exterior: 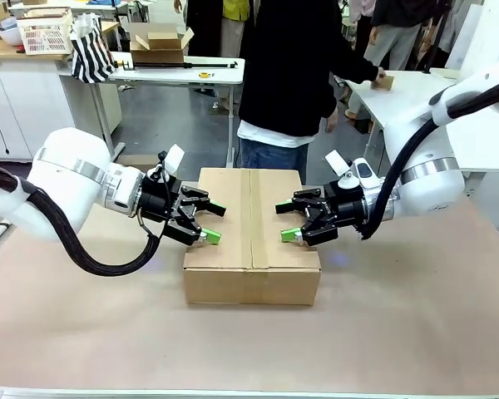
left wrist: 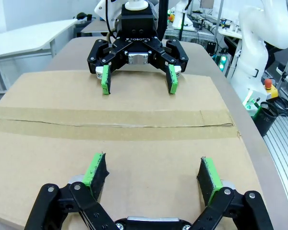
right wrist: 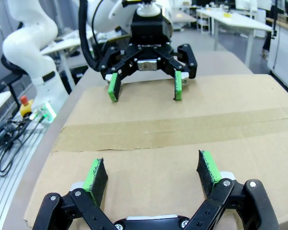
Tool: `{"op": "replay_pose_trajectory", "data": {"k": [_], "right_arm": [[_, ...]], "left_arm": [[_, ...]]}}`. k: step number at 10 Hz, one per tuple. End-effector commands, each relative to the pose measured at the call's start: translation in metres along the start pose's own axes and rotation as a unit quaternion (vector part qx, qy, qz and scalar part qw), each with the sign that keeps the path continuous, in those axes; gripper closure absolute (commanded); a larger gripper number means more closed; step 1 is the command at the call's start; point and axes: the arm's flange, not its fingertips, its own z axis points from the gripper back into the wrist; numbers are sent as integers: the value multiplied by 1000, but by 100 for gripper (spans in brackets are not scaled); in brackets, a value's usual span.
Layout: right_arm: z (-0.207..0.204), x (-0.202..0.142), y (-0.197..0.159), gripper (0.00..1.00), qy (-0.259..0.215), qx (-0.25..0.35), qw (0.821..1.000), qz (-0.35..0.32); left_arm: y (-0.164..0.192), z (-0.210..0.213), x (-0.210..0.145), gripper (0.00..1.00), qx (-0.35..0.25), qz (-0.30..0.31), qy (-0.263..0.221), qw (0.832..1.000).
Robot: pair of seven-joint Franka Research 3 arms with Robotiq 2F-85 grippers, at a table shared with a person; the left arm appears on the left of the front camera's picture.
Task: Pack the gift set into the box.
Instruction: Press and hold the closed box until the human finishes sealing it.
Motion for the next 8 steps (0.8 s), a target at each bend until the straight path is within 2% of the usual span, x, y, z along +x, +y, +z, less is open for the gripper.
{"op": "replay_pose_trajectory", "data": {"k": [1, 8], "right_arm": [[0, 0, 1, 0, 1, -1, 1000, -1], [0, 0, 1, 0, 1, -1, 1000, -1]], "left_arm": [[-2, 0, -5, 0, -3, -5, -1, 1000], [-2, 0, -5, 0, -3, -5, -1, 1000]]}}
